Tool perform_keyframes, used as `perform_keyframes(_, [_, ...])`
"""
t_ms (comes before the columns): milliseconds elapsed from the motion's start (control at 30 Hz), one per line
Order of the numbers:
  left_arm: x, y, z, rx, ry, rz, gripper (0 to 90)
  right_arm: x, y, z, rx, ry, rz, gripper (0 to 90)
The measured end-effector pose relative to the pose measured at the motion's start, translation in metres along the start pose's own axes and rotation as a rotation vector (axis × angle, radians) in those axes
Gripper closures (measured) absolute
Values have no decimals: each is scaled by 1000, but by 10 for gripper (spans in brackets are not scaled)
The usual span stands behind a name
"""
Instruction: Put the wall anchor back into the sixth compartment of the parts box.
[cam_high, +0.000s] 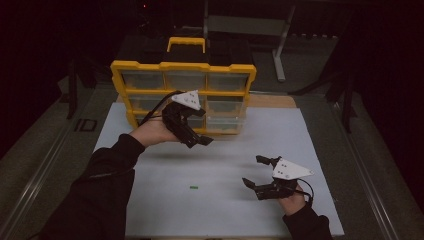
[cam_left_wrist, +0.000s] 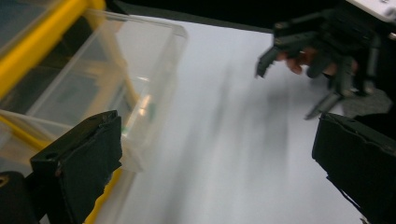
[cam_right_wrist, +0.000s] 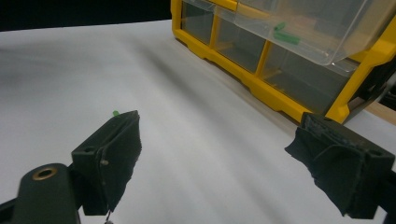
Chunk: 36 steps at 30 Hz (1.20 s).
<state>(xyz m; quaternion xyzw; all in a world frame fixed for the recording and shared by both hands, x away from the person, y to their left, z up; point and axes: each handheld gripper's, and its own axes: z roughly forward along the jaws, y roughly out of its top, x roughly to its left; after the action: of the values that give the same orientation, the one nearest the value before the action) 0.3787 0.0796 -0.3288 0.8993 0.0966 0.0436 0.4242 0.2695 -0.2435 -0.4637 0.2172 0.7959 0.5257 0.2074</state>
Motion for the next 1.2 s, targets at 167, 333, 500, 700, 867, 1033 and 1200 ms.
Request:
perform_keyframes(167, [-12, -12, 1, 5, -18, 12, 9, 0, 0, 0, 2, 0, 2, 141])
perform_keyframes(333, [-24, -25, 3, -4, -43, 14, 10, 1, 0, 0, 5, 2, 4, 141])
perform_keyframes(500, [-34, -38, 8, 0, -63, 15, 20, 1, 0, 0, 4, 3, 1, 141])
perform_keyframes(700, [-41, -53, 14, -8, -79, 6, 20, 1, 0, 0, 4, 1, 0, 141])
perform_keyframes(867, [-46, -65, 21, -6, -77, 2, 20, 1, 1, 0, 5, 1, -3, 141])
perform_keyframes(1033, [-51, -75, 28, -13, -82, -4, 23, 1, 0, 0, 7, 2, -1, 141])
perform_keyframes(1200, [-53, -89, 36, -33, -76, -20, 36, 2, 1, 0, 7, -1, 0, 141])
